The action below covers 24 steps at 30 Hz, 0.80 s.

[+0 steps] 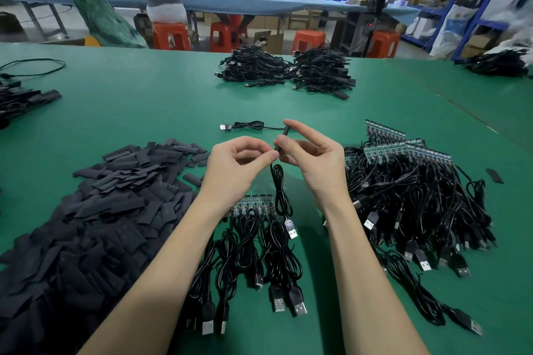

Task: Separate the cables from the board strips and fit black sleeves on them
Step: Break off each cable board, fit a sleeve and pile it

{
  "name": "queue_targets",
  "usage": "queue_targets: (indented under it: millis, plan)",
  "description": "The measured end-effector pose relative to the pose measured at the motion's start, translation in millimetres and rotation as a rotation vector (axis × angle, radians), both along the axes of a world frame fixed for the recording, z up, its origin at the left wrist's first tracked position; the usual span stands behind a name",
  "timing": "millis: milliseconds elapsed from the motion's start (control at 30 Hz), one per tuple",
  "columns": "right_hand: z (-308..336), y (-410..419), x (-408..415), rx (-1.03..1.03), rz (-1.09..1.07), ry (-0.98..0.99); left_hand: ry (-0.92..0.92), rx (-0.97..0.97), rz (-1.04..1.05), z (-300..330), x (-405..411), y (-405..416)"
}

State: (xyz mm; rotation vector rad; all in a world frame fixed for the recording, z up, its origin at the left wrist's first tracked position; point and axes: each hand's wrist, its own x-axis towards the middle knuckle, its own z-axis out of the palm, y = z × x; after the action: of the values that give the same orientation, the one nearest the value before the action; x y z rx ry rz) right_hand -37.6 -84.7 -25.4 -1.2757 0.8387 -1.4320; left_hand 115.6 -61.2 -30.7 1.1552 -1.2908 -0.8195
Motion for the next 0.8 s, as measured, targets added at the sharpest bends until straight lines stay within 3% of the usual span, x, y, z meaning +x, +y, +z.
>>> queue_targets:
  millis: [433, 600, 800]
  plan:
    - [1.2, -1.6, -1.5, 0.043, -0.04, -0.08, -0.083, -0.023, -0.018, -3.8, 0.7, -3.2]
    - [5.1, -4.5, -7.0, 0.08, -0.135, -0.228, -0.149, 0.186, -0.18, -11.3, -5.7, -3.1]
    - [5.9, -11.2, -16.5, 0.088, -0.15, -0.27, -0.198, 0.079, -0.083, -3.8, -13.5, -15.8]
